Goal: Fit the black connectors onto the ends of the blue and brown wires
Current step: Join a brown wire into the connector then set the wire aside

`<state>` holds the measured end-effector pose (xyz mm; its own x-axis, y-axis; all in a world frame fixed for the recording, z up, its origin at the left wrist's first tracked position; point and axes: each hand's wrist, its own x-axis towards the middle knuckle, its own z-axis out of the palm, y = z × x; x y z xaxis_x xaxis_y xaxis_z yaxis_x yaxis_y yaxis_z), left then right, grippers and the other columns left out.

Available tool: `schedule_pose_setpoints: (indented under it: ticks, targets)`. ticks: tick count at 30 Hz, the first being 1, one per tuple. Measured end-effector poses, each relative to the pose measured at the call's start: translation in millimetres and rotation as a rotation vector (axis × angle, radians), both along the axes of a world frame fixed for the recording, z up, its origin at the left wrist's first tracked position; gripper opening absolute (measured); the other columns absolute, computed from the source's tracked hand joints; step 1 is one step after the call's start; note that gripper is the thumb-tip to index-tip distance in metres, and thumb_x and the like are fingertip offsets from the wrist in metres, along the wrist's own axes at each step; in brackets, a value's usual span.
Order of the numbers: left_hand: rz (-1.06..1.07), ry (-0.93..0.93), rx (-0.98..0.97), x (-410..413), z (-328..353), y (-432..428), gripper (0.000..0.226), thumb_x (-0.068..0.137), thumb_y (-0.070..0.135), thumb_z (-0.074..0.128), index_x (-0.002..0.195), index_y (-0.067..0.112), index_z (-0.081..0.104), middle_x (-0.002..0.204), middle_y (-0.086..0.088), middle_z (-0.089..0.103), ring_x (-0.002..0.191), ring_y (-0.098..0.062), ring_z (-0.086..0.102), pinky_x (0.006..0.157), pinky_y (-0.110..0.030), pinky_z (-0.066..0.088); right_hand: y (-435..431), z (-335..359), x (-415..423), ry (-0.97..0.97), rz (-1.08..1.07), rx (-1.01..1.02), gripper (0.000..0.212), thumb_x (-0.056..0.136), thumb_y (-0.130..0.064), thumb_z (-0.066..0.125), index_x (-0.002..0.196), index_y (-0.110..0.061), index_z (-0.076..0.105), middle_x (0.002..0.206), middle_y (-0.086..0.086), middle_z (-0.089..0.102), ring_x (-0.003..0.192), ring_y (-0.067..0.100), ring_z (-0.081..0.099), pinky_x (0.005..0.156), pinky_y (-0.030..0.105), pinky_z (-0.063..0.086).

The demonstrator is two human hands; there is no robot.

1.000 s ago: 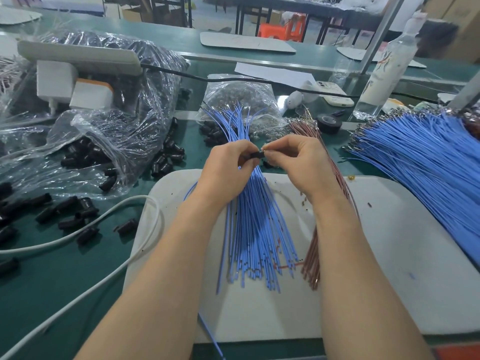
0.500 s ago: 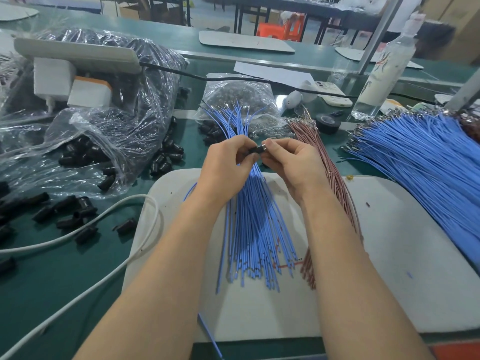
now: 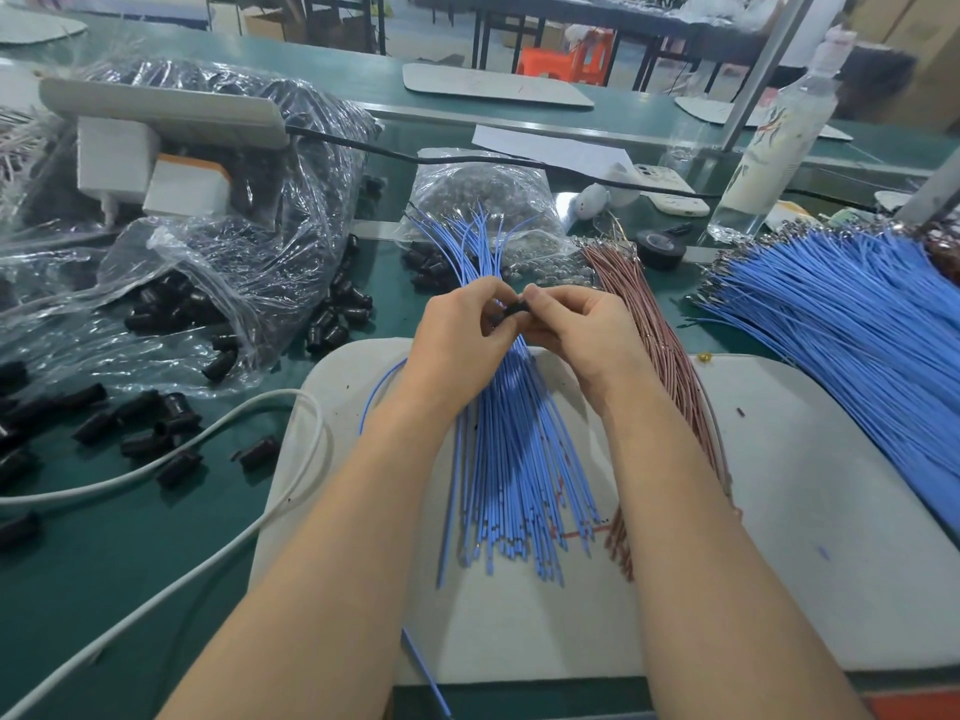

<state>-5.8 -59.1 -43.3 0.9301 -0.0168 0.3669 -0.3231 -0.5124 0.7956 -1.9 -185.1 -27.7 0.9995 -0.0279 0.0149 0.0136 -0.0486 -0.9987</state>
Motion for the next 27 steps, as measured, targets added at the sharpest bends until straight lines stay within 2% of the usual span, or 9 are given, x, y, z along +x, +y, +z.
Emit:
schedule_pose_setpoints:
  ticks: [3,6,9,13,18,21,23,25,27]
  targets:
    - [-0.064,0.038,-0.054,-0.6,3.4,1.9,0.005,0.086,0.019,0.068,0.085,0.014,0.065,0.073,0.002,0.068,0.068,-0.013,0.06,0.068,-0.024,0.049,-6.7,2.9,0.6,0.038,0.045,0.055,0.015,0.092,-0.01,0.059,0.08,-0.003,0.066,0.078,0.013,0.065,0.074,0.02,0.063,0.082,0.033,0.056]
    - [-0.129,0.096,-0.155,-0.9,6.5,4.6,0.005,0.085,0.018,0.069,0.084,0.015,0.066,0.074,0.002,0.069,0.069,-0.011,0.064,0.069,-0.023,0.051,-12.8,5.4,1.1,0.11,0.11,0.206,0.017,0.092,-0.011,0.058,0.078,-0.004,0.063,0.067,0.004,0.065,0.06,0.01,0.06,0.065,0.019,0.055]
    - [-0.106,0.092,-0.138,-2.4,4.9,1.7,0.006,0.085,0.019,0.069,0.084,0.014,0.066,0.073,0.003,0.069,0.069,-0.011,0.064,0.068,-0.022,0.05,-13.0,3.6,0.5,0.103,0.089,0.124,0.018,0.092,-0.015,0.059,0.078,-0.007,0.064,0.064,0.001,0.065,0.058,0.009,0.058,0.059,0.017,0.051]
    - [-0.01,0.055,-0.088,-3.0,2.9,-1.7,0.009,0.085,0.019,0.069,0.086,0.01,0.068,0.076,0.001,0.071,0.075,-0.014,0.067,0.072,-0.025,0.051,-6.0,0.1,-0.1,-0.101,-0.017,-0.286,0.021,0.094,-0.022,0.059,0.078,-0.013,0.07,0.073,0.014,0.069,0.067,0.018,0.063,0.069,0.037,0.055]
    - [0.01,0.023,-0.081,-3.5,5.6,-2.8,0.009,0.085,0.017,0.067,0.086,0.008,0.068,0.076,0.001,0.072,0.074,-0.015,0.067,0.072,-0.028,0.052,-1.7,-1.6,1.1,-0.155,-0.065,-0.379,0.023,0.094,-0.029,0.056,0.085,-0.013,0.07,0.08,0.011,0.071,0.081,0.028,0.068,0.083,0.051,0.052]
    - [0.04,0.003,-0.106,-6.1,11.0,-3.1,0.009,0.085,0.019,0.067,0.086,0.01,0.067,0.076,0.001,0.071,0.071,-0.014,0.064,0.068,-0.022,0.05,3.2,-2.0,0.4,-0.149,-0.057,-0.29,0.025,0.097,-0.03,0.053,0.089,-0.012,0.069,0.078,0.007,0.069,0.07,0.02,0.064,0.077,0.043,0.055]
    - [0.056,-0.006,-0.216,-9.7,19.5,-3.5,0.006,0.087,0.018,0.067,0.088,0.013,0.066,0.078,0.002,0.07,0.074,-0.013,0.065,0.073,-0.024,0.052,8.8,3.3,-2.0,-0.101,-0.018,-0.093,0.031,0.099,-0.035,0.046,0.095,-0.015,0.068,0.079,0.004,0.068,0.068,0.014,0.063,0.069,0.032,0.054]
    - [0.071,-0.032,-0.371,-14.9,35.4,-4.8,0.004,0.089,0.018,0.065,0.09,0.015,0.065,0.081,0.004,0.07,0.077,-0.011,0.067,0.078,-0.029,0.054,15.3,11.0,-5.2,0.004,0.146,0.1,0.04,0.1,-0.045,0.036,0.107,-0.018,0.065,0.085,0.008,0.069,0.077,0.018,0.066,0.075,0.032,0.055]
    - [0.087,-0.085,-0.514,-12.8,56.9,-1.4,0.005,0.089,0.021,0.065,0.09,0.016,0.064,0.078,0.007,0.071,0.073,-0.006,0.067,0.07,-0.023,0.053,18.9,19.9,-13.6,0.103,0.364,0.209,0.044,0.099,-0.047,0.031,0.11,-0.018,0.062,0.08,0.009,0.07,0.078,0.021,0.069,0.081,0.034,0.056]
